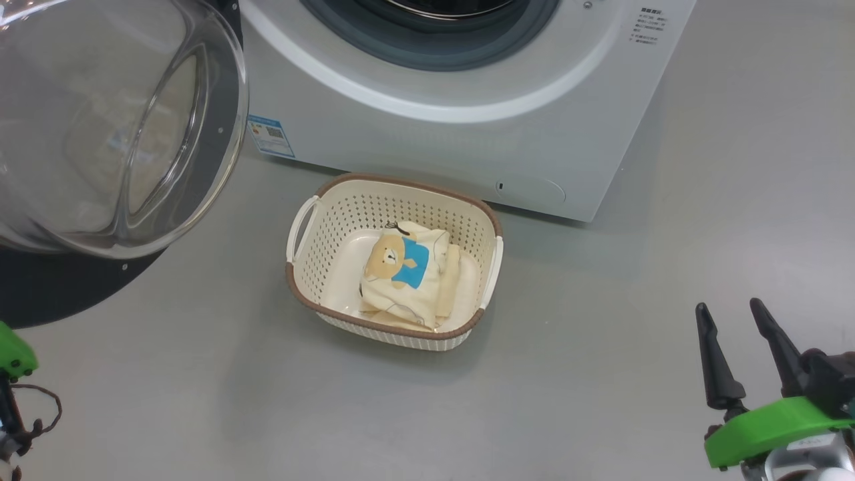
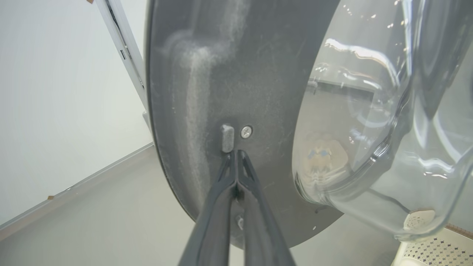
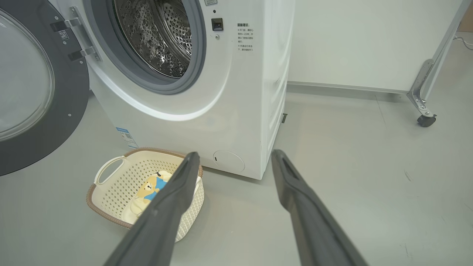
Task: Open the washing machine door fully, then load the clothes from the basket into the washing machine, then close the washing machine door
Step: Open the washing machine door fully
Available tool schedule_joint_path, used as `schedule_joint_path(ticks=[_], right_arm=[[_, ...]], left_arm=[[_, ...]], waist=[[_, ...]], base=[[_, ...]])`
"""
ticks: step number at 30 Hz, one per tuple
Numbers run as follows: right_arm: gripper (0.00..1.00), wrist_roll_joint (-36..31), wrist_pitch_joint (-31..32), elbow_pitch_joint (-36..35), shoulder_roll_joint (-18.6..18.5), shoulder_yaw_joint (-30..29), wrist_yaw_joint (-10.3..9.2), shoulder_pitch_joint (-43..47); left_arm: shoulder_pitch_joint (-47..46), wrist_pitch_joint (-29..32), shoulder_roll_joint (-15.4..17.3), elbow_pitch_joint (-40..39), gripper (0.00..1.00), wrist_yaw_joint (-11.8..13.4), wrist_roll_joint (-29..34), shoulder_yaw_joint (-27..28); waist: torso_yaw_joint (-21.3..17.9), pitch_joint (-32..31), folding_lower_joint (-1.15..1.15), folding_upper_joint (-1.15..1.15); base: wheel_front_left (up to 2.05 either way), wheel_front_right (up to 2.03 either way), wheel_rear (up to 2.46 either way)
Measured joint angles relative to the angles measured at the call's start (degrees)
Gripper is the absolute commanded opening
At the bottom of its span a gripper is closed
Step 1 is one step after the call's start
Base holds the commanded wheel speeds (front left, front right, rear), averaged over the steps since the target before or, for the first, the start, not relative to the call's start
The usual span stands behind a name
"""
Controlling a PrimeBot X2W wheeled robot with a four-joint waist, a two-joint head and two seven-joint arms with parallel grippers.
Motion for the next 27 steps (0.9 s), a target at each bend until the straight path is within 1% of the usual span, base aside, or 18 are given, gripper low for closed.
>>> schedule_joint_path(ticks=[6, 10, 16, 19, 20, 23, 24, 25, 27], right_arm=[[1.0, 0.0, 0.0, 0.05, 0.0, -0.07, 0.0, -0.53], [1.0, 0.0, 0.0, 0.19, 0.0, -0.19, 0.0, -0.53], [1.0, 0.01, -0.03, 0.56, 0.0, -0.44, 0.0, -0.51], [1.0, 0.0, -0.05, 0.93, 0.0, -0.47, 0.0, -0.51], [1.0, 0.0, -0.05, 1.01, 0.0, -0.49, 0.0, -0.49], [1.0, -0.03, -0.07, 1.24, 0.0, -0.52, 0.0, -0.48], [1.0, -0.21, -0.07, 1.33, 0.0, -0.45, 0.0, -0.47], [1.0, -0.37, -0.07, 1.37, 0.0, -0.41, 0.0, -0.47], [1.0, -0.67, -0.07, 1.4, 0.0, -0.24, 0.0, -0.47]], left_arm=[[-0.48, -0.76, -0.15, 1.16, 0.0, -0.07, -0.38, 0.31], [0.49, -1.08, -0.41, 0.16, 0.0, -0.07, -0.37, 0.33], [4.39, -2.54, -1.05, -8.1, 0.0, -0.03, -0.19, 0.62], [7.58, -2.58, -2.43, -13.83, 0.0, 0.0, 0.67, 0.43], [9.0, -2.58, -2.98, -15.85, 0.11, 0.02, 0.91, 0.1], [13.34, -2.59, -4.8, -21.95, 0.6, 0.09, 1.62, -1.33], [14.62, -2.59, -5.12, -23.71, 0.88, 0.09, 1.66, -1.7], [15.74, -2.59, -5.37, -25.37, 1.0, 0.08, 1.65, -2.24], [17.5, -2.59, -5.76, -28.38, 1.0, 0.01, 1.86, -3.21]], waist=[[-0.31, -0.19, 0.0, 0.0], [-0.58, -0.66, 0.0, 0.0], [-0.72, -1.62, 0.0, 0.0], [-0.96, -2.28, -0.01, 0.0], [-1.07, -2.54, 0.0, 0.0], [-1.36, -3.39, -0.01, 0.0], [-1.5, -3.68, -0.01, 0.0], [-1.66, -3.97, -0.01, 0.0], [-2.04, -4.48, -0.01, 0.0]], base=[[0.0, 0.0, 0.0], [0.0, 0.0, 0.0], [0.0, 0.0, 0.0], [0.0, 0.0, 0.0], [0.0, 0.0, 0.0], [0.0, 0.0, 0.0], [0.0, 0.0, 0.0], [0.0, 0.0, 0.0], [0.0, 0.0, 0.0]])
